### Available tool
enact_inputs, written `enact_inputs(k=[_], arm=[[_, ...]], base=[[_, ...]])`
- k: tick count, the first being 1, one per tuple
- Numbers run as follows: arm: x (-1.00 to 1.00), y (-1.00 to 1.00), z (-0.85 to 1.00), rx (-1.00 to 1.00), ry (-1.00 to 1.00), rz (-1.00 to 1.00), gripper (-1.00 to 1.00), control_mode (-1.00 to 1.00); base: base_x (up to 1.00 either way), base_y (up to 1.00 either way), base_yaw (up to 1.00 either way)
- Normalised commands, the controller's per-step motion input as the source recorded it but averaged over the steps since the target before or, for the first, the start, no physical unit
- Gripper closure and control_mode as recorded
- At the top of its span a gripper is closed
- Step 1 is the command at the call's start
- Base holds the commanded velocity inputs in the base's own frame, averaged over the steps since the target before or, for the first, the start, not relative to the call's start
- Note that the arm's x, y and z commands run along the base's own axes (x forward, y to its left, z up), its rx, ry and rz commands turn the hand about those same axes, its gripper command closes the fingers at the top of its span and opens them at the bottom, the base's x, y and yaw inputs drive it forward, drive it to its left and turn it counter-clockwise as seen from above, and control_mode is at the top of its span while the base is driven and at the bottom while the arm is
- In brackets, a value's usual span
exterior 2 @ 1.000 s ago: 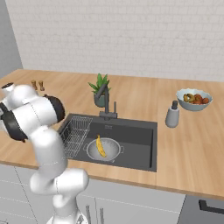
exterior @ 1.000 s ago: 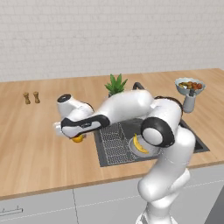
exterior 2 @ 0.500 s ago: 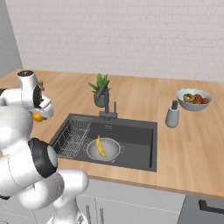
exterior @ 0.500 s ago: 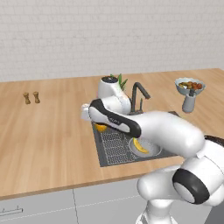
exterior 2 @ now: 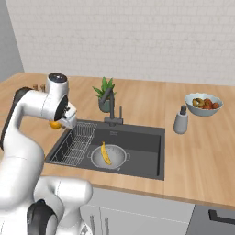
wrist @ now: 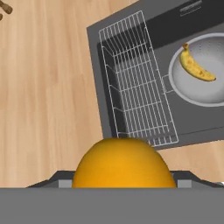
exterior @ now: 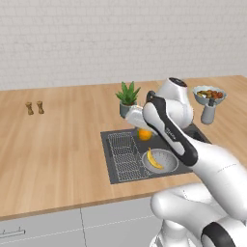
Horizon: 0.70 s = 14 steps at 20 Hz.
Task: Put the colander in the sink, put the banana, orange in the colander, and turn on the sink faucet and pour water over the colander.
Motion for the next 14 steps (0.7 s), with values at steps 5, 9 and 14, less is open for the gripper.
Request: enact_inputs(k=[5,9,14], arm=[[-0.30,-1.00,0.42,0.08,0.01,0.00,1.00,-1.00],[-0.36,-1.00,0.20,0.07,0.00,0.00,1.00,-1.00],[-0.39,-1.00,0.01,0.06,0.00,0.00,1.00,-1.00]], base=[[0.00,0.00,0.00],[0.00,0.00,0.00],[0.00,0.00,0.00]])
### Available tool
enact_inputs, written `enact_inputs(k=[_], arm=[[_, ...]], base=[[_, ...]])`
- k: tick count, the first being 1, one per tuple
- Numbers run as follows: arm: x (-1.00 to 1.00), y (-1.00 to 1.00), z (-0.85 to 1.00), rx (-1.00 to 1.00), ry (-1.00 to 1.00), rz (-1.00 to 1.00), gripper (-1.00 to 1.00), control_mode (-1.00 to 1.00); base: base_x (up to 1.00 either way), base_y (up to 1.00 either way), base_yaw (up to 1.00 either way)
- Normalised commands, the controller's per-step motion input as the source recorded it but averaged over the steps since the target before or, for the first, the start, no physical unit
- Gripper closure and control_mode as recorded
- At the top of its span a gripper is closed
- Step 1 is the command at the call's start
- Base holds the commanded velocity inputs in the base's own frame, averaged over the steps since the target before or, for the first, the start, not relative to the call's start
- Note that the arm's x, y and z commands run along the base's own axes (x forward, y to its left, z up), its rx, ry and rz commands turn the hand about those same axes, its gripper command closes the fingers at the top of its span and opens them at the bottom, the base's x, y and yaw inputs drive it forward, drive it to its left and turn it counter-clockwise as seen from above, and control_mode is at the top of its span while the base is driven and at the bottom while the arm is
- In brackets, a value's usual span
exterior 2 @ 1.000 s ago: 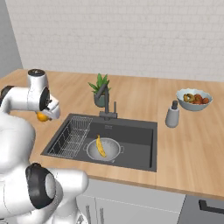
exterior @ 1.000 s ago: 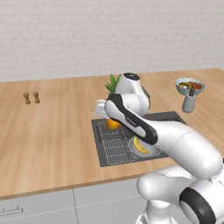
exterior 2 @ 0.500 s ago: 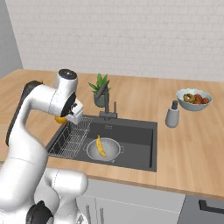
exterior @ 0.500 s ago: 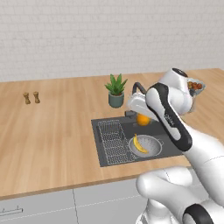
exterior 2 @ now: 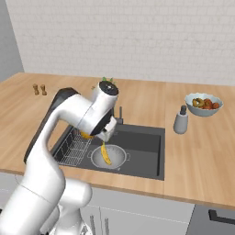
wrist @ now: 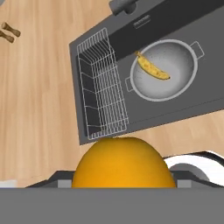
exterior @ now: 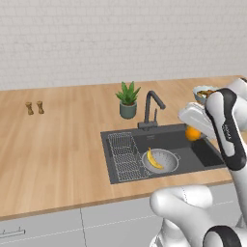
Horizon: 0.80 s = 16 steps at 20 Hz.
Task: Put the colander in the sink, put the banana, orange in the colander, and turn on the sink faucet and pour water over the colander.
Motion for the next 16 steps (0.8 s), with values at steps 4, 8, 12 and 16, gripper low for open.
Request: enact_inputs(k=[4,8,12,16], arm=[[-0.04,-1.00,-0.13,0.03,0.00,0.00,1.00,-1.00],[0.39,-0.60,-0.64,0.00,0.00,0.07,1.00,-1.00],[0.73,-0.12,-0.71,0.00,0.00,0.12,1.00,-1.00],[0.62,0.00,-0.67,0.03,0.00,0.11,1.00,-1.00]], base=[[0.00,0.00,0.00],[0.00,0.00,0.00],[0.00,0.00,0.00],[0.00,0.00,0.00]])
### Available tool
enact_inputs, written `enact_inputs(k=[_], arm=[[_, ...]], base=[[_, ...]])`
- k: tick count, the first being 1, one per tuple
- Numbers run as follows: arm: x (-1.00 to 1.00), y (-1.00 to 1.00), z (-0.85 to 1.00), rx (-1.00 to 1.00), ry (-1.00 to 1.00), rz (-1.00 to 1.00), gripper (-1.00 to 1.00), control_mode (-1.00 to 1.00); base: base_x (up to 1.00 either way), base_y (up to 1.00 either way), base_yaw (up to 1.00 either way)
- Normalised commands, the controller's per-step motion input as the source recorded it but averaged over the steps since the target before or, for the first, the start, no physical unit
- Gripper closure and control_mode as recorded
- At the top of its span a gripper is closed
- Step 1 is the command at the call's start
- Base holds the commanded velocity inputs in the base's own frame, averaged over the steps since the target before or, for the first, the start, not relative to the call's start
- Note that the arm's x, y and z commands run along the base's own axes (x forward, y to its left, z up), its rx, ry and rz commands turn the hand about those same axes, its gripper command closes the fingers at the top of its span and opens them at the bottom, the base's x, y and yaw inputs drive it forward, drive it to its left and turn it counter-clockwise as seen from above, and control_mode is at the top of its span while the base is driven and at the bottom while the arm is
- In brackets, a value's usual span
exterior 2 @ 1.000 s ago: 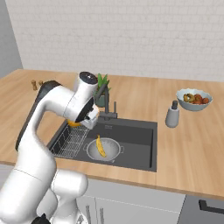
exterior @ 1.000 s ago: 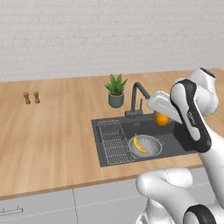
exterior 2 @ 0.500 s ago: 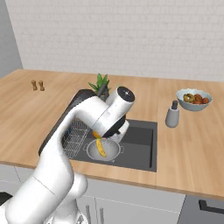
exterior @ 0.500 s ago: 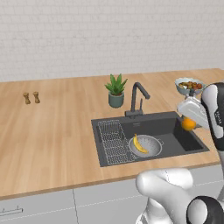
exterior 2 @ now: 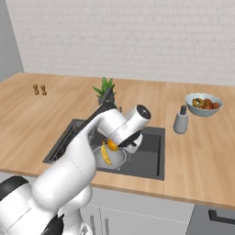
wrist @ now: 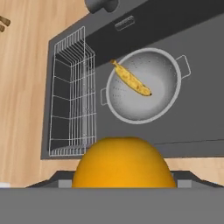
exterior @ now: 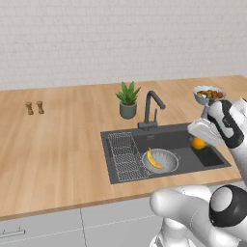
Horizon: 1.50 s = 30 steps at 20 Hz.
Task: Put the colander in the sink, put the banana, orange in the colander, and turn on the sink faucet and pour water over the colander.
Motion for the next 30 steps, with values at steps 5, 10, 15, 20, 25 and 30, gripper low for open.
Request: enact_inputs(k=[5,10,15,20,25,30], arm=[[0.50,0.00,-0.71,0.08,0.00,0.12,1.00,-1.00],[0.40,0.01,-0.65,0.10,0.00,0.12,1.00,-1.00],[0.45,0.08,-0.51,0.06,-0.01,0.08,1.00,-1.00],[0.53,0.15,-0.30,0.01,-0.02,0.01,1.00,-1.00],[0.54,0.05,-0.35,0.00,0.00,0.00,1.00,-1.00],[0.33,0.01,-0.44,0.00,0.00,0.00,1.00,-1.00]], base=[[0.00,0.00,0.00],[0.00,0.00,0.00],[0.00,0.00,0.00],[0.00,0.00,0.00],[0.00,0.00,0.00],[0.00,0.00,0.00]])
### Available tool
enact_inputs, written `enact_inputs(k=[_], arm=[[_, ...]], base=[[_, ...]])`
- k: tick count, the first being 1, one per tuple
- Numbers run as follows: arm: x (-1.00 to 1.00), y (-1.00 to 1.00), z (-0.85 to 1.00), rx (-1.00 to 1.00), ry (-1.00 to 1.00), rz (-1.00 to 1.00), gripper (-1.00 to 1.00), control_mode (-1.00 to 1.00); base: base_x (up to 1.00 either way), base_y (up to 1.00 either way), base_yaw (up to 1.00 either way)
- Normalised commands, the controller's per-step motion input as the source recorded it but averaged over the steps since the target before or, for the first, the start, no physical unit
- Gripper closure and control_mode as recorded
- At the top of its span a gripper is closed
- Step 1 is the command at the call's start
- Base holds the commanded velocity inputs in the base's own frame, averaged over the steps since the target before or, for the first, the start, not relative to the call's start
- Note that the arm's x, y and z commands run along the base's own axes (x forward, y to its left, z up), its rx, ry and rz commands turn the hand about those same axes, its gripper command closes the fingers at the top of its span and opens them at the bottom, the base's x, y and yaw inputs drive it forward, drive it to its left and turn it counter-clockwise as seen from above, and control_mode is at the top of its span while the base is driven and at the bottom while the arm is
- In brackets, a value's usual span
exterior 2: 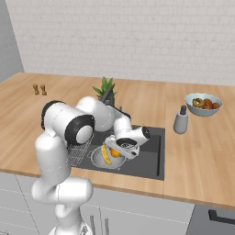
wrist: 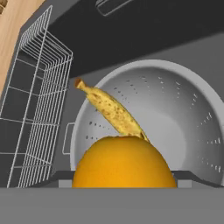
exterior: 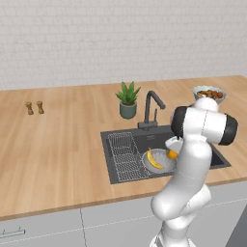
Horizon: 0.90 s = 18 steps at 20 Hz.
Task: Put the colander in the sink, put the banana, orange in the colander, and turn on the sink faucet and pour water over the colander.
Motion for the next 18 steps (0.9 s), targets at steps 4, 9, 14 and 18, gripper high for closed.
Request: enact_inputs(k=[4,9,14,18], arm=[[0.18,0.11,-0.37,0.00,-0.01,0.00,1.00,-1.00],[0.31,0.27,-0.30,-0.01,-0.01,0.00,1.00,-1.00],[0.27,0.28,-0.24,-0.03,0.00,0.00,1.00,-1.00],[-0.08,0.24,-0.14,-0.05,-0.06,0.00,1.00,-1.00]], base=[[0.00,0.00,0.00],[0.00,0.00,0.00],[0.00,0.00,0.00],[0.00,0.00,0.00]])
